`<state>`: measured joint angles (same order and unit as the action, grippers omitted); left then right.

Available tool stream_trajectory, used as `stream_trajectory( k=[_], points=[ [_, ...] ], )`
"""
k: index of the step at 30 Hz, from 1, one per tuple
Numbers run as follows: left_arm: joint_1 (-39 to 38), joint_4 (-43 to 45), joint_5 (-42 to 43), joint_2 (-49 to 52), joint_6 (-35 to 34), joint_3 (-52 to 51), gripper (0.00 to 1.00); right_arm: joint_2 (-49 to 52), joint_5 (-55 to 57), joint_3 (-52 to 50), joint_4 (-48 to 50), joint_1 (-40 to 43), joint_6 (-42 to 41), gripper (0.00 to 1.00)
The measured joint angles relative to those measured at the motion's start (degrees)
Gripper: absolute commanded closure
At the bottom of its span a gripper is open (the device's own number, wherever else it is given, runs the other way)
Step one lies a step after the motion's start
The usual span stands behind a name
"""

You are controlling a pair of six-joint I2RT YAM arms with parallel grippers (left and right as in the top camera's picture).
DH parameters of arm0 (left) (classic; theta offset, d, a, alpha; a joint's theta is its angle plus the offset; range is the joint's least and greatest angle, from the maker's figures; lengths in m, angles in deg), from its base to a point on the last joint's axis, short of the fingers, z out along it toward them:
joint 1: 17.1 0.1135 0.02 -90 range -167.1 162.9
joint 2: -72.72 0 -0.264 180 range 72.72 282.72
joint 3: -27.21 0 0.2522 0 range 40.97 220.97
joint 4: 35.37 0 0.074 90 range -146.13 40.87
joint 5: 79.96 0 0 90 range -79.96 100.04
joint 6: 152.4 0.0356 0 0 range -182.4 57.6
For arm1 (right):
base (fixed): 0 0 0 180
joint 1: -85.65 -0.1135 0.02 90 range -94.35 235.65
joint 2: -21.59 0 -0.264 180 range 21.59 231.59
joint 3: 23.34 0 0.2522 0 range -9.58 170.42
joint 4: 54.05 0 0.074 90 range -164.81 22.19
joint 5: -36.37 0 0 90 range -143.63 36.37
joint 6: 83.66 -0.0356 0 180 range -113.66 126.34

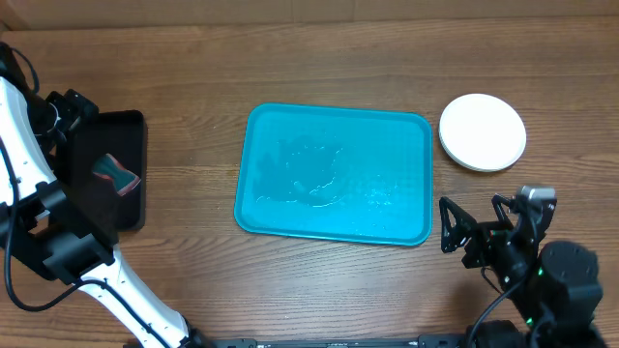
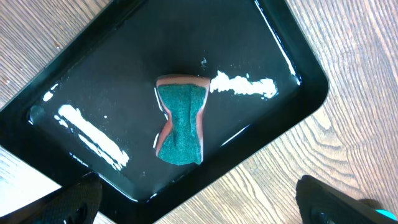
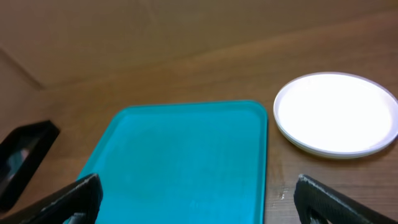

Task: Clean dirty plates on tray and stack at the side

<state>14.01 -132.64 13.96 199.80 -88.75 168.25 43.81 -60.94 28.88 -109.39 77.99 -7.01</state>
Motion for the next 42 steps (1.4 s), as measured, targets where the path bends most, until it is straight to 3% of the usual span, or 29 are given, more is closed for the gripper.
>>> stream_trajectory(
  k=[11, 21, 29, 42],
  points=[
    [0.0, 0.0, 0.0, 0.0, 0.0, 0.0, 0.0, -12.1, 0.6, -22.3, 26.1, 0.0, -1.6, 0.0],
    [0.0, 0.0, 0.0, 0.0, 0.0, 0.0, 0.0, -21.2, 3.7, -30.4, 34.4, 0.0, -1.6, 0.0],
    [0.0, -0.1, 0.0, 0.0, 0.0, 0.0, 0.0, -21.5, 5.9, -36.0, 43.6, 0.0, -1.6, 0.0],
    [0.0, -0.1, 0.0, 0.0, 0.0, 0.0, 0.0, -21.5, 11.0, -37.4, 40.3, 2.2, -1.6, 0.0]
  ],
)
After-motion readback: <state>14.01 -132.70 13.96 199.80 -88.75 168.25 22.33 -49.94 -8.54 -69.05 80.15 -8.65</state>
